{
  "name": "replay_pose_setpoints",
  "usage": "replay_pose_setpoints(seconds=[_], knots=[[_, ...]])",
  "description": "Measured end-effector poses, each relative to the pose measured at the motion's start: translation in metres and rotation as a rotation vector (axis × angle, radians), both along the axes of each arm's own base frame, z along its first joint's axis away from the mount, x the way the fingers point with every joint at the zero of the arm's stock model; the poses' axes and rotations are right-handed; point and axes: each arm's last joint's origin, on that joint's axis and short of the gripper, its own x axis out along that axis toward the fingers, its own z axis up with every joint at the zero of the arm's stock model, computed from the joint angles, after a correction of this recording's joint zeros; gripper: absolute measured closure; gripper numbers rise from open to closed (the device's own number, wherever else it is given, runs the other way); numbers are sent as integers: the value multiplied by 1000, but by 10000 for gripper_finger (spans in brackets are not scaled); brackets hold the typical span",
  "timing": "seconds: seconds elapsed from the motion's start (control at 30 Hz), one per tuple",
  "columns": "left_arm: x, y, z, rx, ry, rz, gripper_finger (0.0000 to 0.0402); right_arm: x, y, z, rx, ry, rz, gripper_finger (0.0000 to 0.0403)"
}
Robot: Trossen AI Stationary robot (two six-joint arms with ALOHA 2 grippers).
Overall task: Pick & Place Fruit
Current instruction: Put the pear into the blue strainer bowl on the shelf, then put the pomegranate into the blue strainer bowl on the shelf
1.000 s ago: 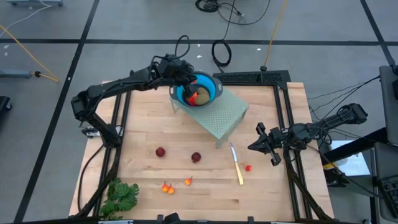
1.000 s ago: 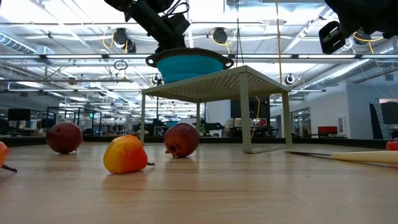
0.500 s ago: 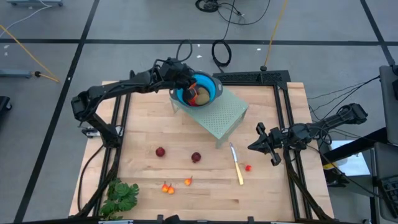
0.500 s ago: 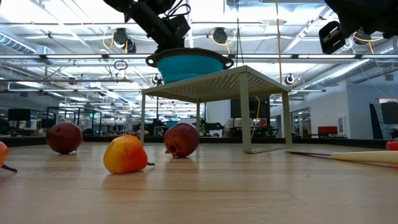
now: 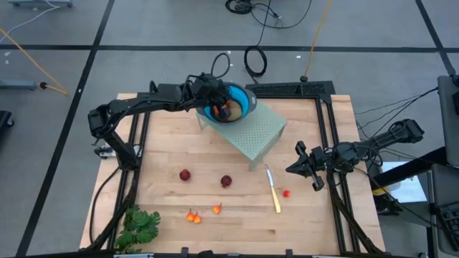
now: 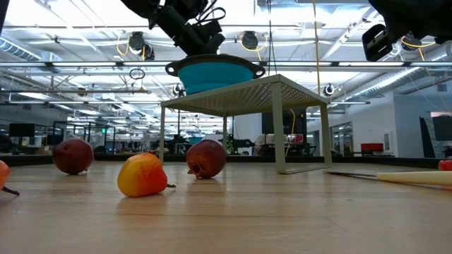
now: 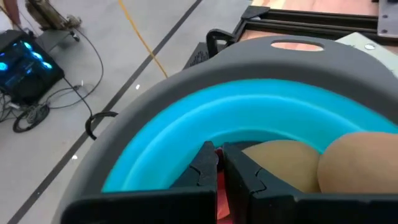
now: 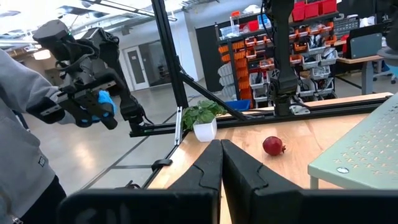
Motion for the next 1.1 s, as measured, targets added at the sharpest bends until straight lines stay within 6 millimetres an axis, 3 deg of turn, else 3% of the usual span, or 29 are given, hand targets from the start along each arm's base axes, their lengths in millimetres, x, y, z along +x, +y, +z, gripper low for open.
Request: replay_pose_setpoints(seconds=[0.5, 1.1], knots=[[-1, 1, -1, -13, 5, 8, 399, 0, 0, 0, 19, 5, 3, 403], [-1, 1, -1, -7, 4, 17, 303, 0, 0, 0, 20, 5, 3, 403]])
